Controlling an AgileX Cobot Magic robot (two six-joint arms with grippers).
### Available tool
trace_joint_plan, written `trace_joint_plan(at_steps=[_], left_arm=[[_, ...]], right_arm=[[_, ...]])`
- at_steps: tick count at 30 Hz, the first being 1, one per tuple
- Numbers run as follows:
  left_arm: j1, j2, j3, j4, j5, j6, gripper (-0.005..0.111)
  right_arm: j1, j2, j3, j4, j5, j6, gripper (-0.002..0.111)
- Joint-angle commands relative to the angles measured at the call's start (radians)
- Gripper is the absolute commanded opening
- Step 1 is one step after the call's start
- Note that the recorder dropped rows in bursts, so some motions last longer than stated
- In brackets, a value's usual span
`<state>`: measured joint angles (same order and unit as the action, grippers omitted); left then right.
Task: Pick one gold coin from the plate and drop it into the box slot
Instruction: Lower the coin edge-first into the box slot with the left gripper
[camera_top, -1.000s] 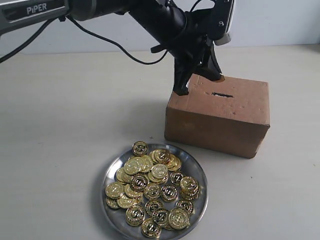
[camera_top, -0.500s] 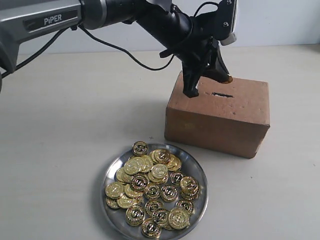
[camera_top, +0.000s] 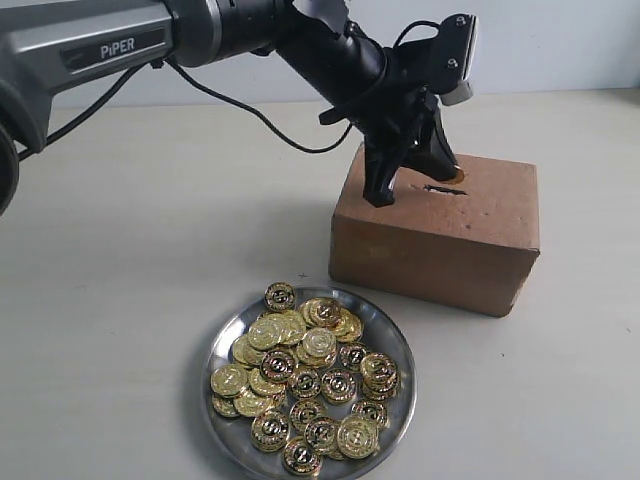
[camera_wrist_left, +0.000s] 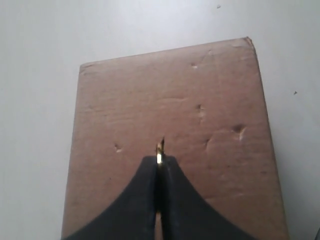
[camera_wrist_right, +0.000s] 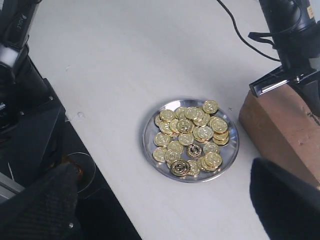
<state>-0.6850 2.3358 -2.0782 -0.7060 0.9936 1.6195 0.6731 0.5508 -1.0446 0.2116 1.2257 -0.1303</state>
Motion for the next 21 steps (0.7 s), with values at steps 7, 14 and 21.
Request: trace_joint_plan(at_steps=[7,14,21], left_arm=[[-0.007,0.012,-0.004,0.009,-0.012,-0.004,0.0],[-0.013,0.016,-0.004,0.012,-0.016,-0.002,0.0],[-0.013,0.031,-0.004,0.013,-0.022,-0.002,0.0]], right_arm=[[0.002,-0.003,-0.002,0.014,-0.005,0.001,0.088],[0.002,-0.003,-0.002,0.016,-0.005,0.001,0.088],[0.002,-0.003,-0.002,0.016,-0.005,0.001,0.088]])
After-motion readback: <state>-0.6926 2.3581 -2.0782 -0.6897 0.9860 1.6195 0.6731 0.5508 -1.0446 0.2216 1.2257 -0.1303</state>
